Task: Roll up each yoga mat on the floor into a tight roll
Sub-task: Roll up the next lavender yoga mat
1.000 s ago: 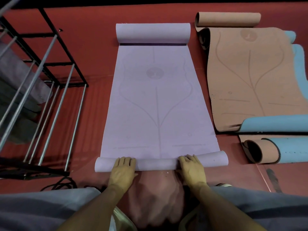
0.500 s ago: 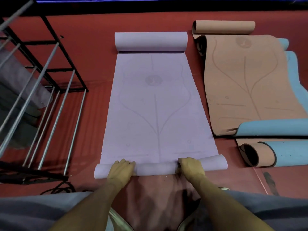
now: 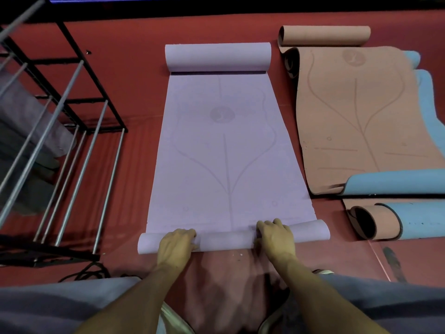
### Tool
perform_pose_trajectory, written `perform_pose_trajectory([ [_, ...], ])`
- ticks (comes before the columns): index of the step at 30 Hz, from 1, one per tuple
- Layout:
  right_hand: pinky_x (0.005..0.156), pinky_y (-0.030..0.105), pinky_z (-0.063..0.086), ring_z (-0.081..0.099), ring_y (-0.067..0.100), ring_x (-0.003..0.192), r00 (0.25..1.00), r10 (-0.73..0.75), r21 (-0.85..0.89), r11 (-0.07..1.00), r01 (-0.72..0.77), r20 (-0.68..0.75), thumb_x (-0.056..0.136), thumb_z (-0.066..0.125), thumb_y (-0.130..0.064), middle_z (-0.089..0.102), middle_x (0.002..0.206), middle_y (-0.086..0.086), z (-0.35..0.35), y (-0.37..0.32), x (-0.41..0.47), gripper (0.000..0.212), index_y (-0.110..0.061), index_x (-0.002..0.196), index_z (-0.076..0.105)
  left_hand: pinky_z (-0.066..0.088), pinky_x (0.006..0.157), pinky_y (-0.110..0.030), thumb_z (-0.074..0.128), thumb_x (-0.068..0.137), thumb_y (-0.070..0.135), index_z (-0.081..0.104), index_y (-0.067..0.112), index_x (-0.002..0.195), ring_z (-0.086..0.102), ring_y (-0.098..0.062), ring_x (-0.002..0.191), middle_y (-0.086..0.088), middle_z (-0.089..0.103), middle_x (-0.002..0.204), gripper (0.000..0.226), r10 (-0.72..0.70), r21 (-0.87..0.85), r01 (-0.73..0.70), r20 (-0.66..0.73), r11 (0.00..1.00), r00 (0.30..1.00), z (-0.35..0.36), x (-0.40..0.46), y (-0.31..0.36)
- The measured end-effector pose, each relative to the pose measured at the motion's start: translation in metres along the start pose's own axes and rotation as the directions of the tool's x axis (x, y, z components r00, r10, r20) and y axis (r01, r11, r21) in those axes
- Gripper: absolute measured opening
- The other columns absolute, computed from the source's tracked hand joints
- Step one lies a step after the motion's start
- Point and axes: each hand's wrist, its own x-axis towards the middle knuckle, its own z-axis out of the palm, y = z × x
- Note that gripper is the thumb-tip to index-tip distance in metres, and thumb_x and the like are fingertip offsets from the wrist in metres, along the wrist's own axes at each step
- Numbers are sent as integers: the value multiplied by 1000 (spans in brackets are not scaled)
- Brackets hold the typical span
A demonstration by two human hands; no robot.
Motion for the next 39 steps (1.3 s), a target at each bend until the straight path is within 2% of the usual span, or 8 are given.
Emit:
perform_pose_trajectory([
  [4,78,43,49,53,33,88,996,2,23,1000,0,-85,66,83,-15,64,99,6,9,0,-8,24,-22,87,75,56,74,-37,88,63,35,76,20,96,65,-27,92,0,70,103,39,112,31,-109,-100,994,989,14,-9,0],
  [7,82,45,50,50,33,90,994,-47,66,996,54,-95,75,76,-19,60,102,9,14,-3,-21,38,-15,112,71,56,81,-40,86,58,53,72,17,107,62,-28,96,-2,67,106,62,80,39,-78,-69,996,994,16,-10,2],
  [10,88,48,52,51,34,93,992,-76,102,991,86,-101,65,78,-27,62,104,9,12,-2,-23,65,-10,127,62,58,78,-39,100,49,32,76,16,105,65,-26,87,0,69,96,63,62,92,-58,-45,994,997,19,-4,5],
  [14,83,50,53,52,34,82,988,-61,59,996,70,-143,61,74,1,59,86,6,10,-1,-12,39,-12,95,61,55,70,-33,98,42,11,70,21,94,62,-21,73,7,66,76,60,45,88,-38,-82,995,996,18,6,1],
  [21,106,54,39,49,39,108,988,-44,37,998,50,-150,77,69,-12,60,123,14,23,2,-5,37,-16,114,66,33,116,-55,77,67,54,68,17,131,57,-38,123,-18,62,135,74,42,111,-34,-71,993,997,26,3,-1],
  [26,112,51,34,50,33,119,997,-69,63,996,70,-23,63,79,-29,60,122,1,14,7,-2,65,-21,125,61,48,104,-48,94,66,42,69,22,130,58,-32,107,-10,64,115,71,1,88,6,-77,996,997,24,11,0],
  [33,113,54,34,57,28,112,998,-27,28,999,28,-57,82,71,-8,70,109,-3,17,6,22,42,-27,119,69,41,110,-46,78,87,40,65,26,134,62,-26,106,2,68,108,50,31,109,-22,-83,994,996,16,28,-10],
  [39,106,44,37,57,24,115,989,-15,-51,998,23,147,95,52,-14,65,116,-4,-10,6,26,37,-28,129,56,36,103,-38,53,102,52,51,39,144,54,-22,123,4,63,126,44,29,94,-43,143,995,989,-6,31,-7],
])
